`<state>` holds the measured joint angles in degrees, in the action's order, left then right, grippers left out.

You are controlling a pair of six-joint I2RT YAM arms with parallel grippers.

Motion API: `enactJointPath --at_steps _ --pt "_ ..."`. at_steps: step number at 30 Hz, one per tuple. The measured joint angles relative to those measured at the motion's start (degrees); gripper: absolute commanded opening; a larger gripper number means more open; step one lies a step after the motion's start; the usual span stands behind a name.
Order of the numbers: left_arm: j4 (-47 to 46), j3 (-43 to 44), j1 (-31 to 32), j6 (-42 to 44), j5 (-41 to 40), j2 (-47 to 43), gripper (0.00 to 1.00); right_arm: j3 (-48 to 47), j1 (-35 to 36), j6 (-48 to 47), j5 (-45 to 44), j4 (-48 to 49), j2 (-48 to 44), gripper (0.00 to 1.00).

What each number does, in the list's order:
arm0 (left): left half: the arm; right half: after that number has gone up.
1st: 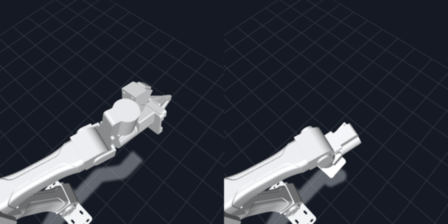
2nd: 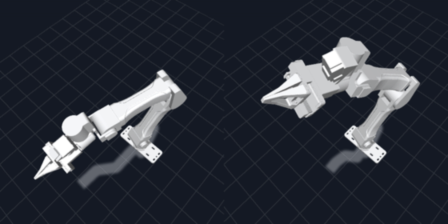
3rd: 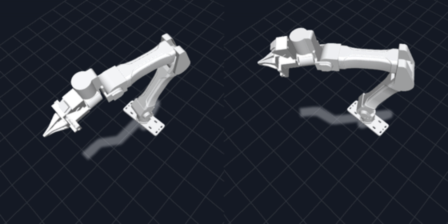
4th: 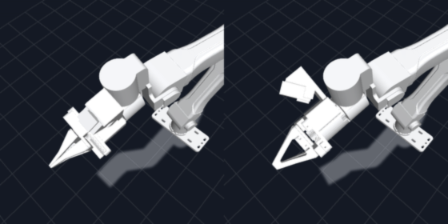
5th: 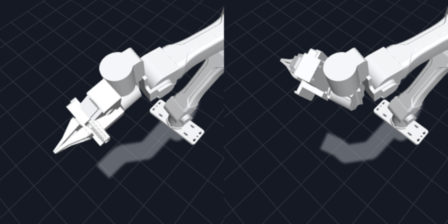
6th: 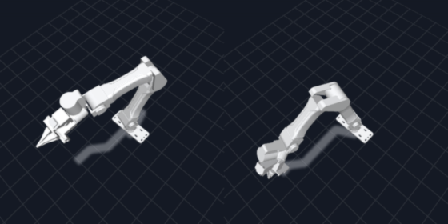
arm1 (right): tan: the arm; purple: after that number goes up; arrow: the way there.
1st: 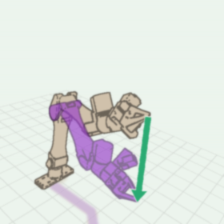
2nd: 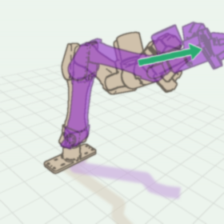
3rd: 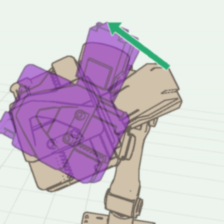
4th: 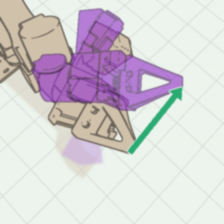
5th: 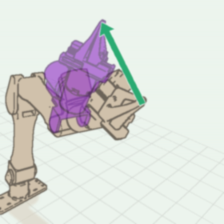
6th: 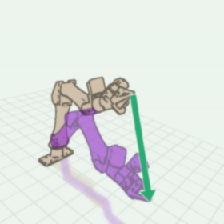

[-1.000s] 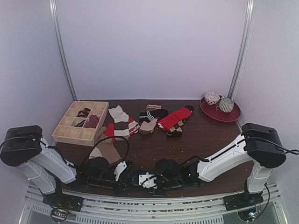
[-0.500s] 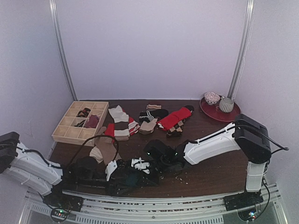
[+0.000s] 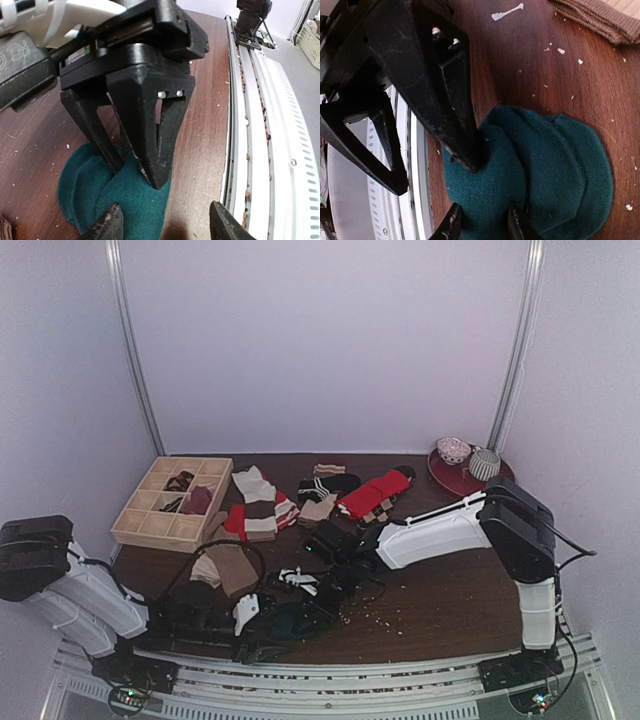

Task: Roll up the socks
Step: Roll a pair of socks at the center of the board.

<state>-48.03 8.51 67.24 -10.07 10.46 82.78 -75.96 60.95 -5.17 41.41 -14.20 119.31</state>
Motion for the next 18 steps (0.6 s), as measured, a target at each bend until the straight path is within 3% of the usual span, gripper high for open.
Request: enactJointPath --at_steps 4,7,8,10,11,15,18 --pt "-2.8 0.5 0.0 0.2 -0.1 2.8 0.35 -0.4 -0.2 0.0 0.2 -2.0 0.0 0.28" --pt "-3.0 1.3 -0.1 0.4 -0.5 3.9 0.32 -0.5 -0.2 0.2 0.3 -2.6 0.0 0.28" --pt "-2.9 1.8 -0.1 0.4 -0.6 4.3 0.32 -0.5 -0.2 0.4 0.4 -2.8 0.0 0.28" --pt "-2.8 3.0 -0.1 0.3 -0.7 5.4 0.47 -0.5 -0.2 0.7 0.5 -3.0 0.0 0.28" --pt "-2.8 3.4 -0.1 0.5 -0.6 5.8 0.49 -0.5 -0.3 0.9 0.5 -3.1 0.0 0.28" --pt "-2.3 5.2 0.0 -0.2 -0.3 7.5 0.5 -0.5 -0.5 1.2 0.6 -3.1 0.0 0.28" --pt "-1.9 5.7 0.0 -0.4 -0.4 8.1 0.57 -0.1 -0.6 1.5 0.9 -2.8 -0.1 0.28"
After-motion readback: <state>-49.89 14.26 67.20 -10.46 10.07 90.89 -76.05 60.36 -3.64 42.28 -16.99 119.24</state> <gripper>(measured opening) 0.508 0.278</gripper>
